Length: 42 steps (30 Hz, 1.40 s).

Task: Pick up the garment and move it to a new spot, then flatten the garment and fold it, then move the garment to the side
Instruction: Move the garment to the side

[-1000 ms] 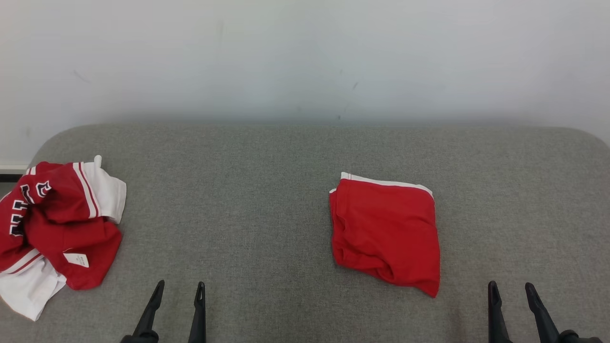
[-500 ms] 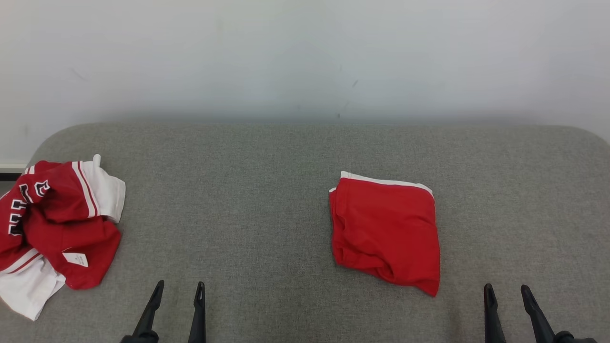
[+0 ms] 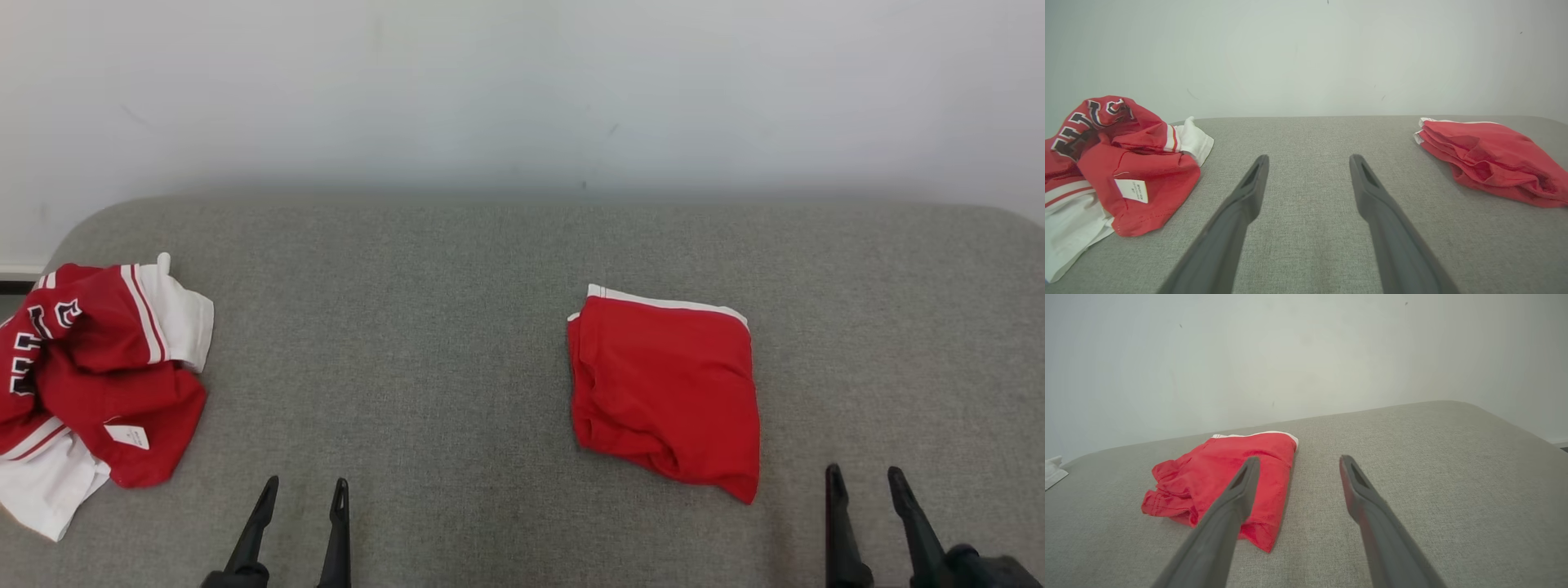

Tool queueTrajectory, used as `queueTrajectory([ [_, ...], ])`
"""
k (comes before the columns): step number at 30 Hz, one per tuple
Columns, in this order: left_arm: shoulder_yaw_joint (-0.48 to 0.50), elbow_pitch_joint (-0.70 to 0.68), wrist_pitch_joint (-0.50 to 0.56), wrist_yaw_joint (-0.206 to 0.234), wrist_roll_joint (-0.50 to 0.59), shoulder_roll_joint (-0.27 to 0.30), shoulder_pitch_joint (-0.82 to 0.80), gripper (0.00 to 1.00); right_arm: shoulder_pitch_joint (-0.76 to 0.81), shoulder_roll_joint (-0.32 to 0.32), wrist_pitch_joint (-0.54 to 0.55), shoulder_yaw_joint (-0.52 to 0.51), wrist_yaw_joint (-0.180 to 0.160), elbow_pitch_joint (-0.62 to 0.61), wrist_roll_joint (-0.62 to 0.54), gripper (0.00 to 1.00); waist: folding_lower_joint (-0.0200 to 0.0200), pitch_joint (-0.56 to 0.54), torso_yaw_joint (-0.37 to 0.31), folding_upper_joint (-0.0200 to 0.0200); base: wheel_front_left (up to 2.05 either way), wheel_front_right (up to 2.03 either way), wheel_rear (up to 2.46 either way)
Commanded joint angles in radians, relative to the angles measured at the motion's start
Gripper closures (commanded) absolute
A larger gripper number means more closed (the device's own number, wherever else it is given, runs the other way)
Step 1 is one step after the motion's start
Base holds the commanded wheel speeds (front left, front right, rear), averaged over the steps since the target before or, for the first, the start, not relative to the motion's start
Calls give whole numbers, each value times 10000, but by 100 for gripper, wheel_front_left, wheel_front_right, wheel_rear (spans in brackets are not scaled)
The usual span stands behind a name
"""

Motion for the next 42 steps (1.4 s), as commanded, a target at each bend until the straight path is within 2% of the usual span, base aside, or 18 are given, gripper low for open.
queueTrajectory([
  [1, 16, -18, -35, 27, -74, -6, -152, 0, -280, 15, -41, 91, -20, 151, 122, 0, 0, 133, 26, 0, 0, 0, 0],
  [7, -123, -40, -35, 53, -143, -2, -442, 0, -2179, -301, -42, 438, -20, 1863, 234, 0, 0, 543, 137, 0, 0, 0, 0],
  [12, -303, 9, -35, 70, -280, 0, -684, 0, -4463, -592, 449, 728, -21, 4300, 117, 0, 0, 852, 333, 0, 0, 0, 0],
  [17, -560, 66, -35, 90, -381, 1, -884, 0, -6213, -804, 1098, 600, -21, 6460, -23, 0, 0, 1099, 662, 0, 0, 0, 0],
  [24, -694, 100, -35, 154, -447, -2, -918, 0, -7132, -794, 1347, 468, -21, 8628, -188, 0, 0, 1194, 930, 0, 0, 0, 0],
  [31, -638, 128, -35, 175, -444, -1, -883, 0, -7236, -329, 1498, 835, -21, 9886, 344, 0, 0, 1124, 812, 0, 0, 0, 0],
  [32, -649, 140, -35, 173, -448, -1, -906, 0, -7213, -262, 1563, 930, -19, 10018, 419, 55, 0, 1108, 793, 0, 0, 0, 0],
  [33, -655, 150, -35, 170, -443, -1, -929, 0, -7223, -214, 1548, 1043, -7, 10094, 494, 100, 0, 1094, 774, 0, 0, 0, 0],
  [36, -658, 145, -35, 159, -438, -1, -977, 0, -7323, -286, 1339, 1207, -8, 10129, 565, 100, 0, 1082, 741, 0, 0, 0, 0],
  [42, -547, 28, -35, 126, -300, 1, -1004, 0, -8123, -1299, 980, 1866, -25, 10092, 218, 100, 0, 1251, 502, 0, 0, 0, 0],
])
